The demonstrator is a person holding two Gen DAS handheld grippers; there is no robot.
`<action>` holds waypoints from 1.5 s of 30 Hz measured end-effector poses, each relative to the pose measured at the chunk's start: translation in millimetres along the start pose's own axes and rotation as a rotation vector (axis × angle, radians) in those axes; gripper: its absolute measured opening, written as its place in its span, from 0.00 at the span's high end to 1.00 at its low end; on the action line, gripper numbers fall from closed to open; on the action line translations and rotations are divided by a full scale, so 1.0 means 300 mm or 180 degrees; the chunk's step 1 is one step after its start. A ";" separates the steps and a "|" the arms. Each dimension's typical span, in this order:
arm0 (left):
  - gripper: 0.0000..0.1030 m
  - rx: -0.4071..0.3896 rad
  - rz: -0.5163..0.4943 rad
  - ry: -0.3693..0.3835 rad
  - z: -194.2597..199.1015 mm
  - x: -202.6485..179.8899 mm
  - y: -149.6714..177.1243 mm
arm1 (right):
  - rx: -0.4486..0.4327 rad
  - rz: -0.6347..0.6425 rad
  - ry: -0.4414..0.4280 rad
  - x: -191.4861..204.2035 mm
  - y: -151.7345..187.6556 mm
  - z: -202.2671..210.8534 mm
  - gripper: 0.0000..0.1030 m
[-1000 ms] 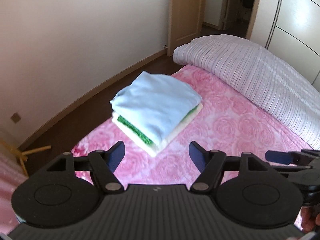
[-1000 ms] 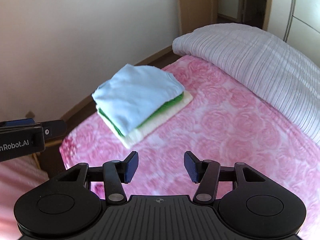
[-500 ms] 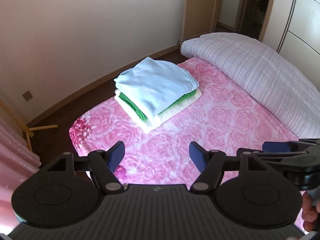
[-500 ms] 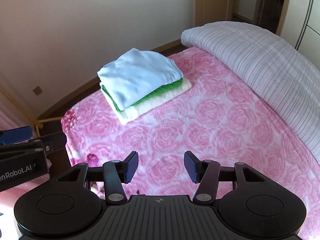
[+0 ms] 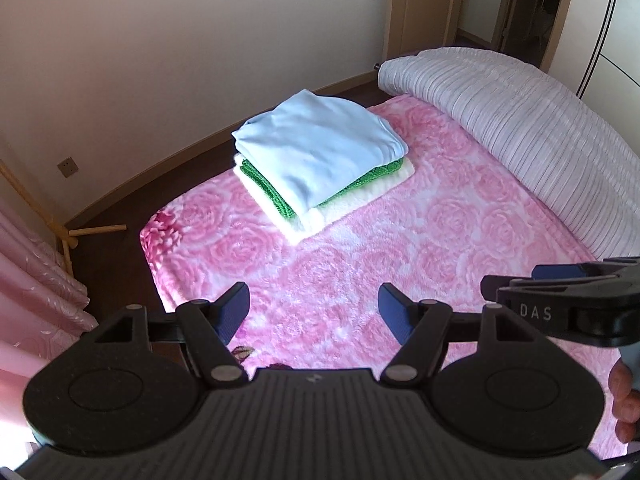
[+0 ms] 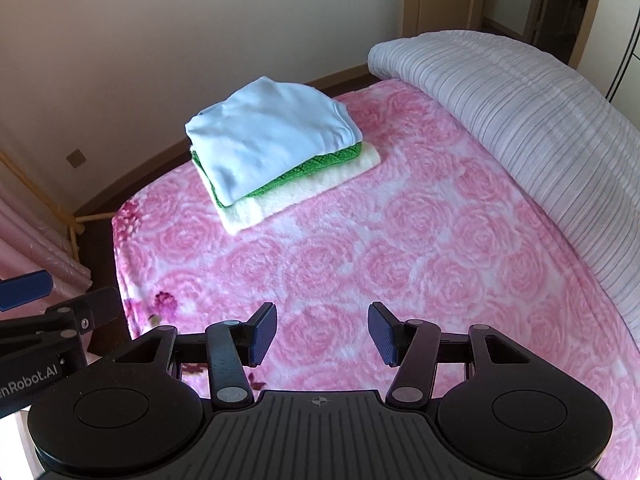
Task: Fold clothes
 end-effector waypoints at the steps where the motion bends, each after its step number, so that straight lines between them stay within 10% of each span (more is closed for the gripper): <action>1: 0.34 0.0013 -0.0007 0.0001 -0.008 -0.007 -0.003 | 0.0005 -0.0002 0.0000 -0.007 -0.005 -0.006 0.47; 45: 0.34 0.0384 -0.0045 -0.0003 -0.376 -0.102 -0.136 | 0.0364 -0.0090 -0.0069 -0.120 -0.187 -0.338 0.47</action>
Point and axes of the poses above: each gripper's, at about its wrist camera, not at the fingertips, and z roughly against the way its jaws point, x to its left, y to its underside, the point moved 6 cm from there along -z, roughly the way its jaws point, and after that the axes turned 10 degrees about -y, right-handed, at the moved point
